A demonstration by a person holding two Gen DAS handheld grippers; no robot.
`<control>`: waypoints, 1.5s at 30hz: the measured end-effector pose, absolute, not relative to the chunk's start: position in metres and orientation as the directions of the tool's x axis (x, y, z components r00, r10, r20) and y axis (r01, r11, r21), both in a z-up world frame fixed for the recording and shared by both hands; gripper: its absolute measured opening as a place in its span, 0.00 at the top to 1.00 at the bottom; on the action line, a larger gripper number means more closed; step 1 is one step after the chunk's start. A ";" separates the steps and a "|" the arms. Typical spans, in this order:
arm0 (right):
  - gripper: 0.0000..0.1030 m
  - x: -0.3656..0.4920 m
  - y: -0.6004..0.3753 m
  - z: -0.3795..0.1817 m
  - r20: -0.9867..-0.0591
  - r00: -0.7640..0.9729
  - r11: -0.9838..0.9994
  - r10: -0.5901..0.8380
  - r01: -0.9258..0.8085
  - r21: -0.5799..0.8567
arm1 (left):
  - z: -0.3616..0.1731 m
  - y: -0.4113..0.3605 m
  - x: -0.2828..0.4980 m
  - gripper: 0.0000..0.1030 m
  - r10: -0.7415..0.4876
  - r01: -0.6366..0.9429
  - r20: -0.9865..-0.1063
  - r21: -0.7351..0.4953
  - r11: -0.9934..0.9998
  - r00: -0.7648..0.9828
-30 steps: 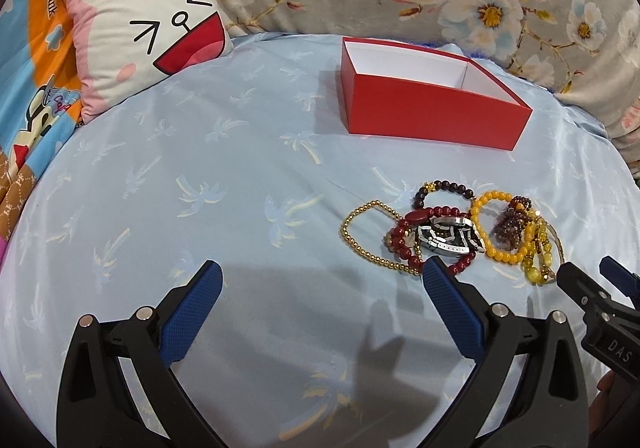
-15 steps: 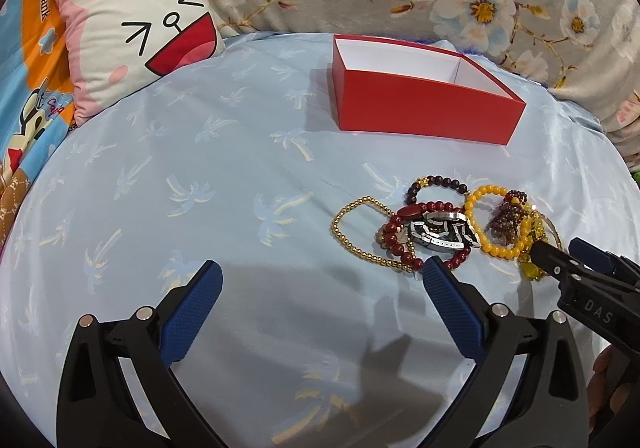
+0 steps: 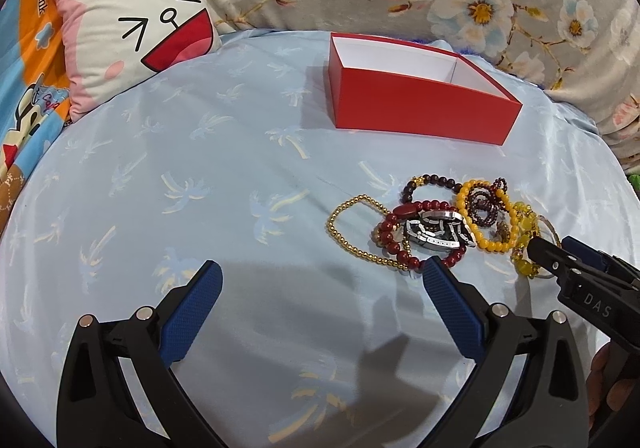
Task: Organize jewelry
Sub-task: 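Close the right tool on the thin gold bangle while the left tool approaches the red bead bracelet, then close the left tool on the dark red bead bracelet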
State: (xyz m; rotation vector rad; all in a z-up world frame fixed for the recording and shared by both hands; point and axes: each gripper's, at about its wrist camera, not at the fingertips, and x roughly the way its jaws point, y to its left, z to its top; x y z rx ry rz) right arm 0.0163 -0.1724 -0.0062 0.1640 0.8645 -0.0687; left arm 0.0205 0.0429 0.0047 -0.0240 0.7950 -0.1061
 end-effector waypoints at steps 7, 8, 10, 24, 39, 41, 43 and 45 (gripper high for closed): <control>0.42 0.002 -0.183 -0.002 -0.751 0.660 0.981 -0.008 0.152 0.124 | 0.007 0.037 0.022 0.11 -0.137 0.123 -0.707 -0.071 0.990 0.694; 0.42 0.001 -0.184 -0.002 -0.750 0.661 0.980 -0.008 0.156 0.127 | 0.008 0.035 0.022 0.13 -0.143 0.128 -0.705 -0.074 0.989 0.695; 0.42 -0.001 -0.187 -0.002 -0.750 0.662 0.978 -0.006 0.160 0.134 | 0.011 0.032 0.023 0.16 -0.160 0.146 -0.700 -0.081 0.986 0.696; 0.42 -0.003 -0.187 -0.002 -0.745 0.666 0.977 0.012 0.151 0.150 | 0.000 0.014 0.045 0.59 -0.219 0.209 -0.732 -0.106 0.972 0.645; 0.42 -0.003 -0.184 -0.002 -0.739 0.673 0.980 0.017 0.137 0.147 | 0.008 0.014 0.037 0.85 -0.282 0.254 -0.711 -0.149 0.956 0.644; 0.42 -0.004 -0.183 0.000 -0.736 0.677 0.980 0.020 0.134 0.150 | 0.016 0.014 0.031 0.85 -0.301 0.267 -0.695 -0.160 0.950 0.653; 0.42 -0.006 -0.182 0.001 -0.732 0.681 0.980 0.022 0.129 0.150 | 0.023 0.013 0.028 0.94 -0.316 0.280 -0.683 -0.167 0.945 0.658; 0.42 -0.007 -0.181 0.003 -0.728 0.685 0.981 0.025 0.124 0.150 | 0.030 0.013 0.024 0.93 -0.326 0.288 -0.674 -0.172 0.942 0.663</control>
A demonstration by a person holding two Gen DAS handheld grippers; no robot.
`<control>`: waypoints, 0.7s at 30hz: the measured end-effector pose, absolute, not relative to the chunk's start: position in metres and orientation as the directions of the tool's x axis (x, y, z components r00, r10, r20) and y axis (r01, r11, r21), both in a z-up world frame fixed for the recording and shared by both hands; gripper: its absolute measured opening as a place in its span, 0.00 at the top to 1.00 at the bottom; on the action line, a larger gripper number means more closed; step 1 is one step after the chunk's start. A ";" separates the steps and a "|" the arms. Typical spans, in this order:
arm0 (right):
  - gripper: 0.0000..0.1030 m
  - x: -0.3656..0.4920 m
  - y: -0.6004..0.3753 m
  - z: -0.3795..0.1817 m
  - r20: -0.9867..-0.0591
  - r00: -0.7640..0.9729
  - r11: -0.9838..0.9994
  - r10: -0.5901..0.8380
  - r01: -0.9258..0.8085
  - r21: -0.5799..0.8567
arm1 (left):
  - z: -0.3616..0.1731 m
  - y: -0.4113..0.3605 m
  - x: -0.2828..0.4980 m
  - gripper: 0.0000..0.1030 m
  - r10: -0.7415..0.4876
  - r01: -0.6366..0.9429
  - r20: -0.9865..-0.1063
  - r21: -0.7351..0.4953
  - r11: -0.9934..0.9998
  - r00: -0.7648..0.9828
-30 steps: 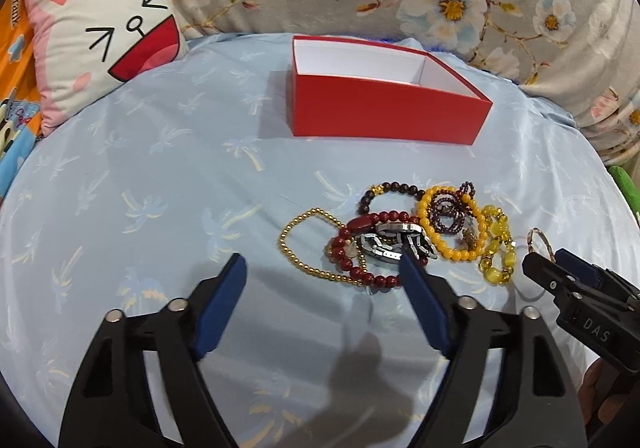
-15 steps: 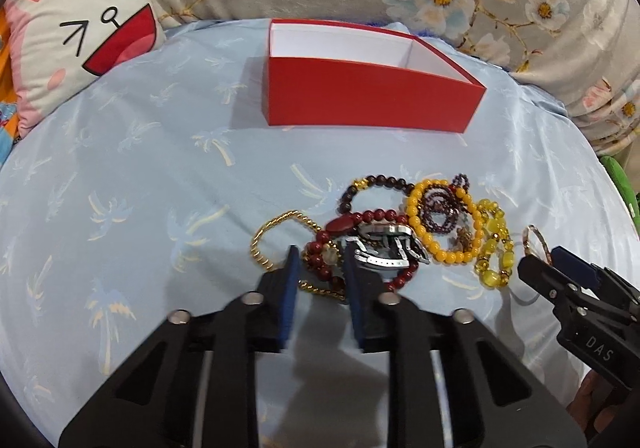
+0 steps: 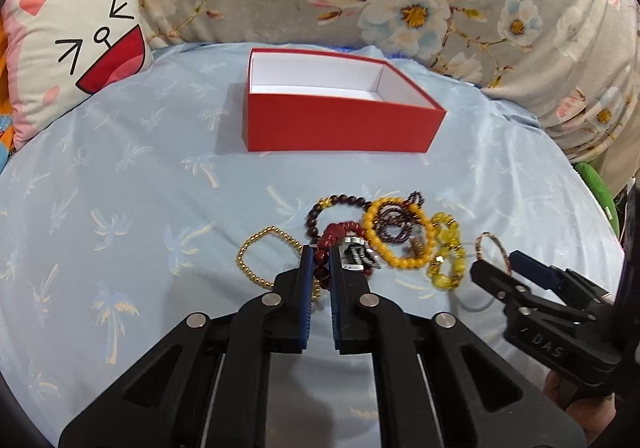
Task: Organize jewelry
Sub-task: 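Close the left tool on the dark red bead bracelet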
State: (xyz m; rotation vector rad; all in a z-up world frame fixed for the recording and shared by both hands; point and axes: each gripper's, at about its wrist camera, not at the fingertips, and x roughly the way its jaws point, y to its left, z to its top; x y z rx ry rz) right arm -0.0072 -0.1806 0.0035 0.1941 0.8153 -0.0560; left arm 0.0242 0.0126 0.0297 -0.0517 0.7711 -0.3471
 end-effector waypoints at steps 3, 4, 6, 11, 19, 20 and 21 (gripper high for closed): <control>0.42 -0.010 -0.179 0.006 -0.722 0.691 0.982 0.025 0.119 0.148 | 0.036 0.010 0.019 0.93 -0.332 0.299 -0.663 -0.167 0.939 0.671; 0.42 -0.011 -0.178 0.006 -0.722 0.692 0.982 0.025 0.117 0.147 | 0.037 0.010 0.019 0.93 -0.330 0.300 -0.665 -0.164 0.940 0.671; 0.42 -0.012 -0.178 0.006 -0.721 0.692 0.982 0.025 0.117 0.146 | 0.035 0.010 0.018 0.93 -0.327 0.297 -0.671 -0.163 0.941 0.665; 0.42 -0.014 -0.180 0.006 -0.718 0.695 0.981 0.026 0.120 0.152 | 0.032 0.012 0.017 0.93 -0.321 0.295 -0.675 -0.158 0.942 0.664; 0.42 -0.014 -0.181 0.005 -0.724 0.690 0.981 0.028 0.119 0.151 | 0.015 -0.003 0.023 0.91 -0.325 0.330 -0.715 -0.138 0.934 0.620; 0.42 -0.014 -0.181 0.005 -0.724 0.689 0.981 0.028 0.118 0.151 | 0.012 -0.005 0.025 0.91 -0.324 0.331 -0.719 -0.137 0.933 0.615; 0.42 -0.014 -0.181 0.005 -0.724 0.689 0.981 0.029 0.119 0.152 | 0.010 -0.006 0.026 0.91 -0.325 0.334 -0.722 -0.137 0.932 0.611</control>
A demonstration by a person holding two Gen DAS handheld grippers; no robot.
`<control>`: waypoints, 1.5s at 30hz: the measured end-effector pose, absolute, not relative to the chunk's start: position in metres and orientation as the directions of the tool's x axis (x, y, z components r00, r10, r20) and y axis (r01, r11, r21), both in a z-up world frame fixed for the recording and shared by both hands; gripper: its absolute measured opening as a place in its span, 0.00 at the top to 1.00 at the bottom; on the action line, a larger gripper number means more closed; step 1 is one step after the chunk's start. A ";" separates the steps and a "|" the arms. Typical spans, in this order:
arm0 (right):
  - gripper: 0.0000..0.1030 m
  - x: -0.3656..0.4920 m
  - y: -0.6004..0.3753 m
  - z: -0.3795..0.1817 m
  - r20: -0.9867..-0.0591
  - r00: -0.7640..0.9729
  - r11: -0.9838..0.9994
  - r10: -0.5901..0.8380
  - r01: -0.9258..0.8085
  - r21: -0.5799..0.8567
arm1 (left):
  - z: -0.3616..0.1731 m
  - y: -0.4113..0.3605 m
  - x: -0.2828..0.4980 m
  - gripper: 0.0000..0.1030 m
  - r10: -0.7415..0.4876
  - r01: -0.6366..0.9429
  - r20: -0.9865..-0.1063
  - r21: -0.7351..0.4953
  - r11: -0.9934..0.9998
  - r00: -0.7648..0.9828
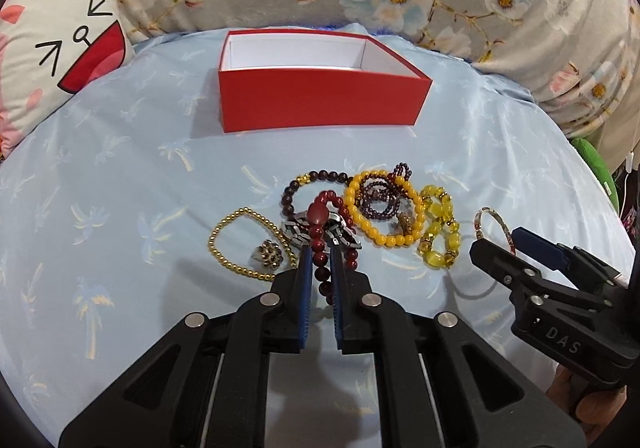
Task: Organize jewelry
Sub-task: 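Close the left tool on the dark red bead bracelet, then lift the red bead bracelet with the left tool while the right tool carries the bangle over the box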
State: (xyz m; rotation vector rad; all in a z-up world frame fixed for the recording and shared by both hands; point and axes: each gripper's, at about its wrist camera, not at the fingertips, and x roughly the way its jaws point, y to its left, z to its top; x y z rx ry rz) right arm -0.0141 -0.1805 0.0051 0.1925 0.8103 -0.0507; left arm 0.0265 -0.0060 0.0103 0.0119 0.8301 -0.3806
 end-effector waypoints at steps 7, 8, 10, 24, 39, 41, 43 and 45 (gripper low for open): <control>0.42 -0.013 -0.179 0.002 -0.728 0.685 0.981 0.030 0.119 0.153 | 0.005 -0.012 0.034 0.66 -0.317 0.328 -0.724 -0.132 0.935 0.612; 0.42 -0.013 -0.179 0.002 -0.729 0.684 0.981 0.031 0.119 0.153 | 0.005 -0.013 0.035 0.66 -0.314 0.329 -0.726 -0.127 0.936 0.612; 0.41 -0.012 -0.179 0.002 -0.729 0.683 0.981 0.031 0.119 0.154 | 0.003 -0.014 0.037 0.67 -0.310 0.330 -0.728 -0.121 0.936 0.612; 0.42 -0.014 -0.182 0.013 -0.714 0.699 0.980 0.042 0.111 0.166 | 0.042 -0.010 0.024 0.93 -0.418 0.379 -0.678 -0.217 0.900 0.604; 0.42 0.007 -0.199 0.073 -0.655 0.749 0.970 0.100 0.072 0.231 | 0.133 -0.032 0.038 0.93 -0.495 0.468 -0.581 -0.211 0.858 0.646; 0.42 0.022 -0.202 0.082 -0.648 0.753 0.970 0.110 0.061 0.235 | 0.140 -0.031 0.053 0.93 -0.479 0.453 -0.577 -0.201 0.868 0.661; 0.42 0.040 -0.203 0.089 -0.649 0.751 0.971 0.120 0.047 0.233 | 0.143 -0.028 0.071 0.93 -0.466 0.437 -0.577 -0.201 0.877 0.671; 0.42 0.063 -0.204 0.095 -0.653 0.746 0.972 0.133 0.032 0.234 | 0.144 -0.024 0.090 0.93 -0.442 0.416 -0.579 -0.188 0.890 0.685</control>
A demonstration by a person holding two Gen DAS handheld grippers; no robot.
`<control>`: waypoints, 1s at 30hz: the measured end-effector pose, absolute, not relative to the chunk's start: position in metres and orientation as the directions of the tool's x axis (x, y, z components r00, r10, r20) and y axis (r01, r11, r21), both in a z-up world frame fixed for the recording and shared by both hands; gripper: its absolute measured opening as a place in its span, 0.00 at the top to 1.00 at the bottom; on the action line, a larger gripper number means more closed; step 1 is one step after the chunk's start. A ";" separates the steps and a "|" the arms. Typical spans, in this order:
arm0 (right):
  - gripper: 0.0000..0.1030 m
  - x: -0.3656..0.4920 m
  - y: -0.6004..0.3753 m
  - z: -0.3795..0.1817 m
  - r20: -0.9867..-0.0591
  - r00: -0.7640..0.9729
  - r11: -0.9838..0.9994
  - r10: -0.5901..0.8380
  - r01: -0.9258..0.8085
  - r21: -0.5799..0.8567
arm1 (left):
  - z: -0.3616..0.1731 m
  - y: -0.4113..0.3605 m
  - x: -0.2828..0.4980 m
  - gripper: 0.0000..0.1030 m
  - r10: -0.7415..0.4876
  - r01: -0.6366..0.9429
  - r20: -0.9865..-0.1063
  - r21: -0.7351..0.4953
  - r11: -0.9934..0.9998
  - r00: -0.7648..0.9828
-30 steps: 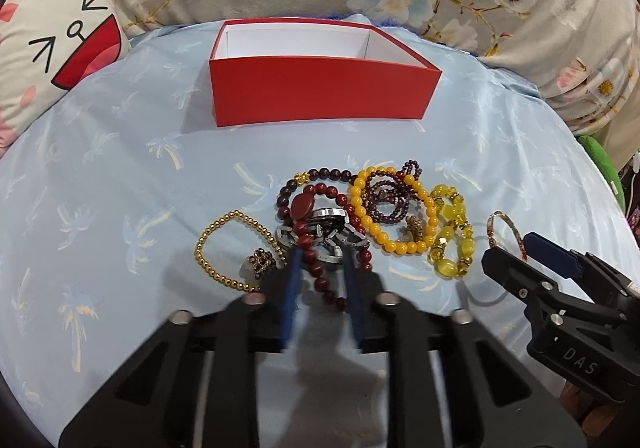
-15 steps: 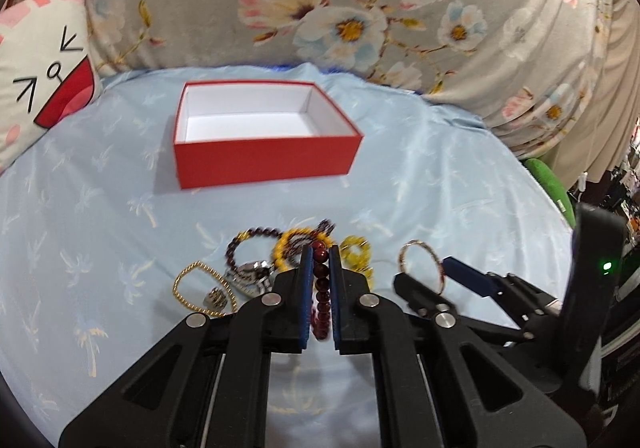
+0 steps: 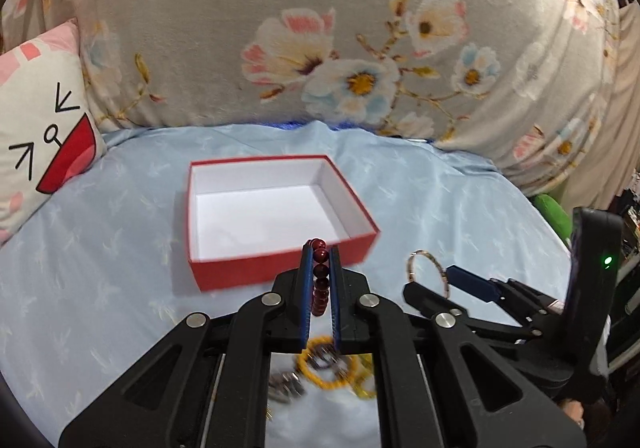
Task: Organize jewelry
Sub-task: 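Lift the red bead bracelet with the left tool while the right tool carries the bangle over the box, then open both tools to drop the bangle and red bracelet into the red box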
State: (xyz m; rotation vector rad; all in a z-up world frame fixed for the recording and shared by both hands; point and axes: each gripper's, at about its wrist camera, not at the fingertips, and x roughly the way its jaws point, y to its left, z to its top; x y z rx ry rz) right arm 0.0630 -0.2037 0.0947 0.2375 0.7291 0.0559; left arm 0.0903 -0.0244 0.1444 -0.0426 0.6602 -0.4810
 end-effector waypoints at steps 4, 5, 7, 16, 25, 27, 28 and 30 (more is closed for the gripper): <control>0.42 0.107 -0.201 0.100 -0.665 0.734 0.977 0.137 0.012 0.214 | 0.141 -0.017 0.136 0.93 -0.385 0.362 -0.599 -0.166 0.917 0.702; 0.42 0.120 -0.199 0.100 -0.670 0.730 0.978 0.137 0.009 0.210 | 0.140 -0.016 0.148 0.93 -0.378 0.356 -0.601 -0.161 0.920 0.705; 0.42 0.142 -0.197 0.098 -0.677 0.722 0.979 0.144 -0.003 0.205 | 0.137 -0.016 0.169 0.93 -0.357 0.341 -0.605 -0.146 0.929 0.712; 0.42 0.235 -0.196 0.076 -0.719 0.672 0.972 0.176 -0.002 0.236 | 0.113 -0.020 0.253 0.93 -0.331 0.314 -0.637 -0.144 0.938 0.696; 0.42 0.279 -0.184 0.047 -0.757 0.635 0.982 0.150 -0.004 0.191 | 0.082 -0.022 0.290 0.93 -0.311 0.294 -0.670 -0.143 0.945 0.674; 0.41 0.283 -0.184 0.043 -0.761 0.634 0.984 0.139 0.000 0.180 | 0.078 -0.022 0.293 0.93 -0.304 0.286 -0.673 -0.142 0.948 0.674; 0.41 0.285 -0.184 0.042 -0.761 0.634 0.985 0.134 0.002 0.175 | 0.076 -0.022 0.295 0.93 -0.303 0.283 -0.674 -0.143 0.948 0.674; 0.41 0.288 -0.185 0.041 -0.759 0.640 0.986 0.123 0.008 0.167 | 0.073 -0.021 0.299 0.92 -0.290 0.268 -0.682 -0.141 0.953 0.672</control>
